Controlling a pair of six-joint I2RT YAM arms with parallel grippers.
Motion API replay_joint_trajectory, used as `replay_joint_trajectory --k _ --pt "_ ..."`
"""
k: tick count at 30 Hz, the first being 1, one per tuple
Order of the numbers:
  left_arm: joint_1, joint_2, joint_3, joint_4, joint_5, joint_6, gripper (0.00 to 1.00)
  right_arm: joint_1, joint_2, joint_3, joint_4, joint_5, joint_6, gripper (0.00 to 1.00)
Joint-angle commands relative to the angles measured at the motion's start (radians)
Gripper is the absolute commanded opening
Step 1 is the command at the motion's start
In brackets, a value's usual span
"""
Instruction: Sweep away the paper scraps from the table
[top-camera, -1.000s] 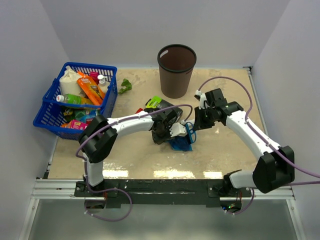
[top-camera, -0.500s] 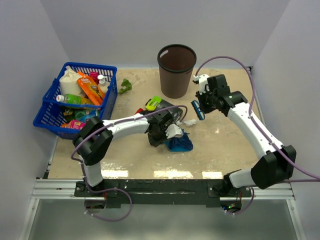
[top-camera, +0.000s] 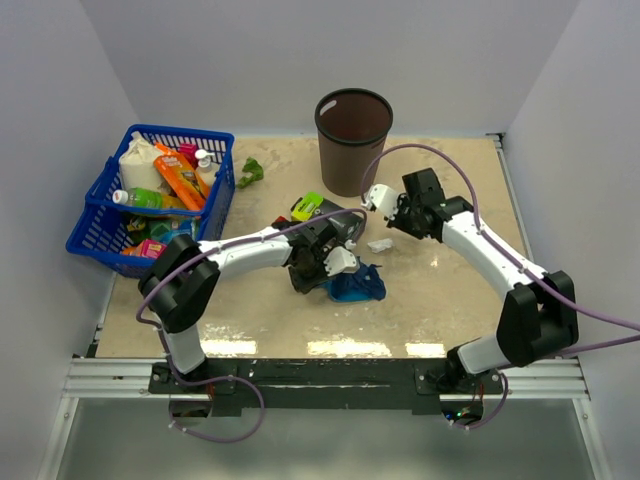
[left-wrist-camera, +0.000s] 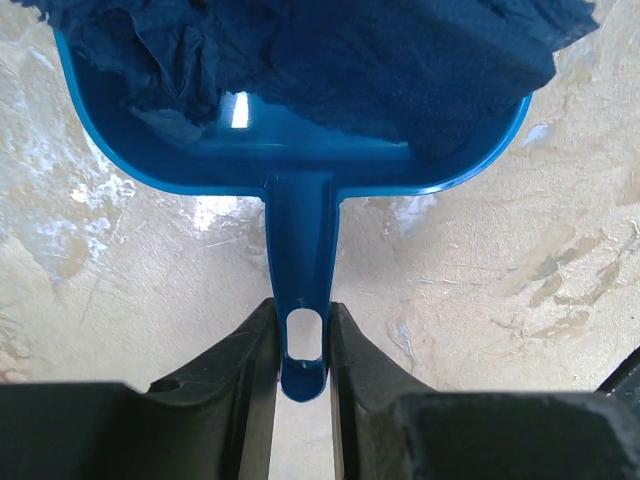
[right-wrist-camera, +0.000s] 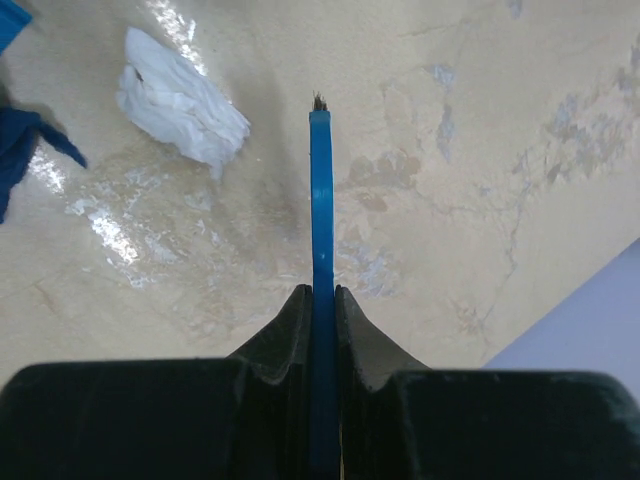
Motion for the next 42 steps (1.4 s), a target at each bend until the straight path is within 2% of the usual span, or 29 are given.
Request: replay_joint_trajectory --k 1,9,14,18,23,28,32,36,42 --pt "0.01 -0.028 -0.012 0.019 -0.004 -0.038 0.0 0.058 -0.036 -0.019 0.008 -0.066 -0.079 0.0" --pt "0.033 -0.074 -0.099 0.096 0.036 -0.014 0.0 0.11 -0.08 -0.058 -0.02 -0.131 0.037 0.0" --pt "0.034 -0.149 -0.206 0.209 0.014 0.018 0.0 0.098 -0.103 0.005 -0.139 -0.187 0.069 0.0" --pt "0.037 -0.143 -0.191 0.182 0.049 -0.008 0.0 0.076 -0.122 0.068 -0.167 -0.203 0.137 0.0" --pt "0.037 -0.145 -0.182 0.146 0.1 -0.052 0.0 0.065 -0.143 0.042 -0.049 -0.2 0.087 0.0" --pt "0.042 -0.157 -0.22 0.159 0.137 -0.074 0.0 0.067 -0.148 -0.084 0.177 -0.129 -0.065 0.0" --pt "0.043 -0.172 -0.249 0.182 0.132 -0.052 0.0 0.065 -0.142 -0.158 0.276 -0.124 -0.115 0.0" --pt "0.062 -0.18 -0.266 0.189 0.129 -0.043 0.0 0.065 -0.126 -0.181 0.244 -0.163 -0.107 0.0" --pt "0.071 -0.185 -0.283 0.203 0.157 -0.066 0.0 0.082 -0.183 -0.207 0.108 -0.249 -0.053 0.0"
